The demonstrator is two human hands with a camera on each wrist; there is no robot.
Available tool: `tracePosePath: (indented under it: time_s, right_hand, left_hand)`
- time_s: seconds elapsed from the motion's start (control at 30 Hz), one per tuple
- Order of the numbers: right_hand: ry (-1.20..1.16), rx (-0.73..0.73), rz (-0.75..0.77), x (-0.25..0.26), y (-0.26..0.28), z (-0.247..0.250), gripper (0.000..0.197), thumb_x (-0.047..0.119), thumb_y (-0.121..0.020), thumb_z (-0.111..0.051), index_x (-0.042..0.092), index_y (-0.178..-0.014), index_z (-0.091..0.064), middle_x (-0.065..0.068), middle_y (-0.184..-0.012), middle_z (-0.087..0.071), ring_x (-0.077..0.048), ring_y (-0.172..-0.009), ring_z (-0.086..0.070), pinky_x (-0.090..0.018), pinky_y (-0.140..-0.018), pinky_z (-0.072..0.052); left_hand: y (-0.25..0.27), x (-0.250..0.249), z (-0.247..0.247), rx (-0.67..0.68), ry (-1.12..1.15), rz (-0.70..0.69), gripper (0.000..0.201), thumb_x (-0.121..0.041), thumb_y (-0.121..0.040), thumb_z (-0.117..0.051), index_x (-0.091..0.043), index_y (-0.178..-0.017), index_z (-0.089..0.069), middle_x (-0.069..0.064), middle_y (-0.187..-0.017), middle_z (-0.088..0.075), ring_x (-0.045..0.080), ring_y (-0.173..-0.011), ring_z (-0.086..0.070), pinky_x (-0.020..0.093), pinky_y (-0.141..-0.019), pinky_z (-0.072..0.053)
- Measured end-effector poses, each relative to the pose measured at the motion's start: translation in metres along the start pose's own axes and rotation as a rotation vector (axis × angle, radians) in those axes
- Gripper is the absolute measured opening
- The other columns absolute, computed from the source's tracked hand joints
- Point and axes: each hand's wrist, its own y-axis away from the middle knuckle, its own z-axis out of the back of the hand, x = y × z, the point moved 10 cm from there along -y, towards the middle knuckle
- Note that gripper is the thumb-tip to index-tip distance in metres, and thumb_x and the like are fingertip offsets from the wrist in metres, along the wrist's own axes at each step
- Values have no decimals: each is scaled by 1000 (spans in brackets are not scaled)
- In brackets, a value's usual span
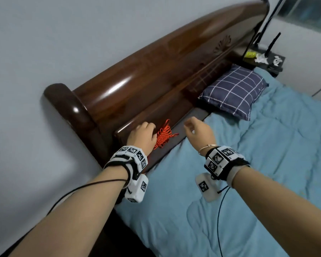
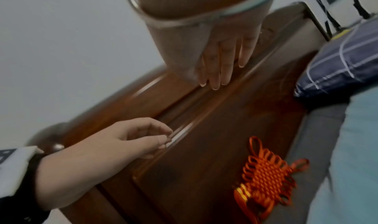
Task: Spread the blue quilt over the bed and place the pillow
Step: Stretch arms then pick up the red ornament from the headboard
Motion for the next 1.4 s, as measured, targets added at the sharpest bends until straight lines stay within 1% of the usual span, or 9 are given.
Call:
tracePosePath:
  time_s: [0.17, 0.37, 0.57, 0.73, 0.87, 1.03, 1.2, 1.33, 1.4]
  right_hand:
    - [-30, 167, -99, -64, -27, -104, 23, 14, -86, -51, 10, -107, -60, -13, -105, -70, -34, -97, -65, -39, -81, -52]
    - [-51, 280, -171, -127, -43, -195, 25, 18, -87, -53, 13, -111, -61, -7, -108, -72, -33, -101, -65, -38, -88, -50]
    - [-117, 254, -134, -140, -49, -221, 25, 10, -85, -55, 11, -108, -63, -6, -107, -72, -30, -92, -66, -29, -83, -47]
    - [-182, 223, -196, -153, -59, -227, 21, 9, -85, -55, 11, -103, -67, -6, -107, -72, -26, -97, -66, -26, -86, -45]
    - [-244, 219, -264, -165, -61, -231, 19, 10, -86, -56, 10, -101, -68, -6, -107, -72, -23, -98, -66, -17, -80, -40]
    - [-373, 223, -413, -181, -54, -234, 13, 14, -86, -57, 12, -94, -67, -15, -102, -73, -31, -95, -68, -39, -91, -52]
    - [-582, 341, -592, -165, -31, -220, 29, 28, -92, -55, 3, -104, -64, -18, -110, -70, -19, -86, -63, -33, -78, -51]
    - [-812, 420, -757, -137, -12, -188, 53, 50, -90, -49, 6, -119, -59, -8, -112, -64, -18, -100, -59, -30, -79, -47]
    - [-909, 401, -770, -120, -11, -159, 55, 57, -88, -48, 13, -120, -57, -3, -116, -64, -17, -105, -60, -31, -84, -45]
  left_hand:
    - [-23, 34, -97, 83, -32, 100, 29, -28, -92, -52, -14, -118, -55, 8, -120, -57, 28, -115, -54, 40, -89, -46]
    - [-45, 67, -194, 118, -41, 203, 49, -26, -91, -56, -12, -135, -41, 7, -140, -42, 28, -125, -48, 38, -93, -47]
    - [-65, 84, -233, 81, 8, 323, 52, -16, -91, -53, -8, -139, -35, 13, -131, -43, 31, -111, -59, 41, -85, -50]
    - [-78, 81, -247, 96, -44, 360, 23, -12, -92, -54, -4, -113, -49, 14, -124, -44, 33, -92, -67, 39, -68, -50]
    - [-89, 82, -264, 151, -17, 397, 24, -13, -95, -49, -4, -117, -44, 16, -119, -59, 34, -98, -68, 39, -67, -49]
    - [-89, 67, -250, 182, 56, 339, 27, -20, -97, -46, -3, -118, -45, 22, -112, -67, 41, -105, -63, 45, -80, -49]
    - [-84, 52, -196, 163, 402, 297, 27, -23, -92, -54, -10, -116, -53, 15, -106, -70, 36, -97, -66, 40, -83, -52]
    - [-74, 29, -142, 220, 790, 294, 26, -15, -96, -50, -5, -120, -50, 8, -91, -69, 4, -41, -55, 17, -42, -44]
    - [-65, 14, -111, 261, 918, 289, 15, -15, -97, -47, -9, -109, -53, 6, -89, -69, 6, -40, -45, 16, -37, -35]
